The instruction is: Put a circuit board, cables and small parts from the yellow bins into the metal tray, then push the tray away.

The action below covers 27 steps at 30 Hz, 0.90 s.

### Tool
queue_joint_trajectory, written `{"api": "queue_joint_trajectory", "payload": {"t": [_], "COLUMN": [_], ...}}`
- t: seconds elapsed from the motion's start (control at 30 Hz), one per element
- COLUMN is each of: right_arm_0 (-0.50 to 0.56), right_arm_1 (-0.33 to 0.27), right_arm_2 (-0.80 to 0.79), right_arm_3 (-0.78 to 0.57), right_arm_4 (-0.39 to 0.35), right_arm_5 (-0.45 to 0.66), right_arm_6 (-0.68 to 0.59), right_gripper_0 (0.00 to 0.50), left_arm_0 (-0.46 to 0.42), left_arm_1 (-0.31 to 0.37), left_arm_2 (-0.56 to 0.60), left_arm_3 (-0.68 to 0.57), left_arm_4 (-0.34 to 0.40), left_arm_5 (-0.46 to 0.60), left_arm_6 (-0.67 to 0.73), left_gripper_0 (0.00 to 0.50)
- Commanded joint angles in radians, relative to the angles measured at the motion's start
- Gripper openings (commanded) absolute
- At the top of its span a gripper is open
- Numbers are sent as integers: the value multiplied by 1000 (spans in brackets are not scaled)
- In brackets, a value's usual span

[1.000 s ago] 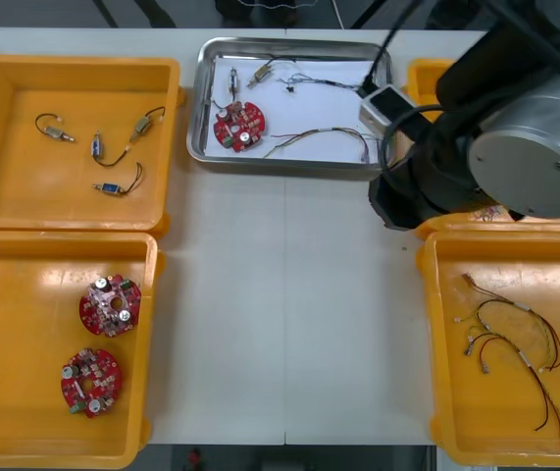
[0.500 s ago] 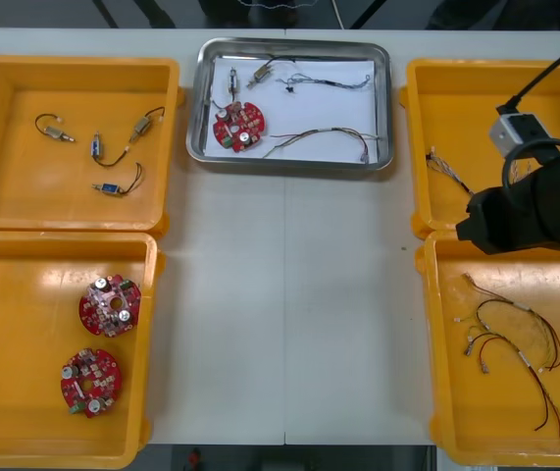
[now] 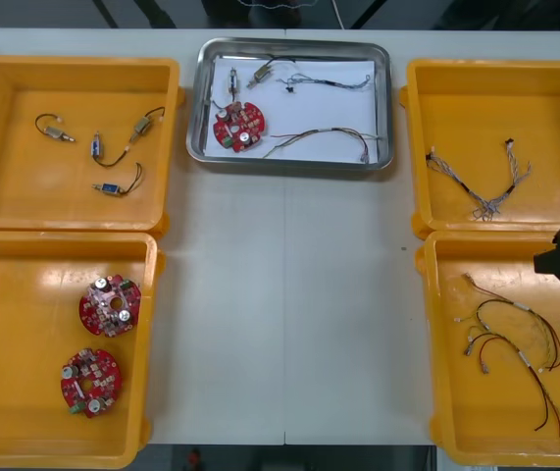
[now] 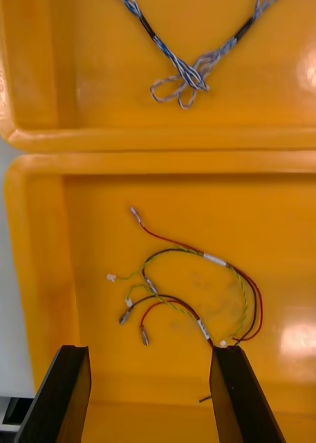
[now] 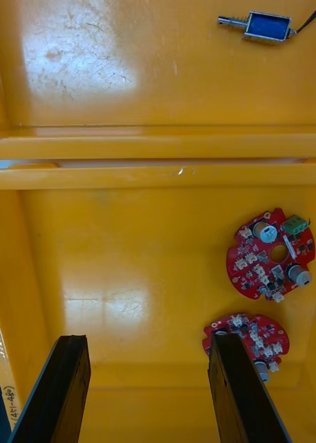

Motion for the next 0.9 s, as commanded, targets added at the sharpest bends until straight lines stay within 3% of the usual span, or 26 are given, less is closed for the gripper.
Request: {"api": "queue_joint_trajectory", "payload": {"t": [0.03, 0.43, 0.9], "right_arm_0": [82, 128, 129], "right_arm_1": [-52, -107, -123], "right_arm_2": [-68, -77, -71], "right_arm_3": [-29, -43, -46], "right_arm_4": [-17, -37, -49], "right_arm_5": [3, 3, 3], "right_arm_6": [-42, -16, -10], "right_gripper_0": [500, 500, 500], "left_arm_0": [21, 21, 21], "left_arm_1": [3, 3, 3], "left_arm_2": [30, 30, 30], "left_arm_3": [-26, -26, -26], "left_arm_4": [7, 7, 7], "left_arm_5": [-9, -9, -9], "left_arm_6": [-38, -38, -38], "left_gripper_0": [500, 500, 500]}}
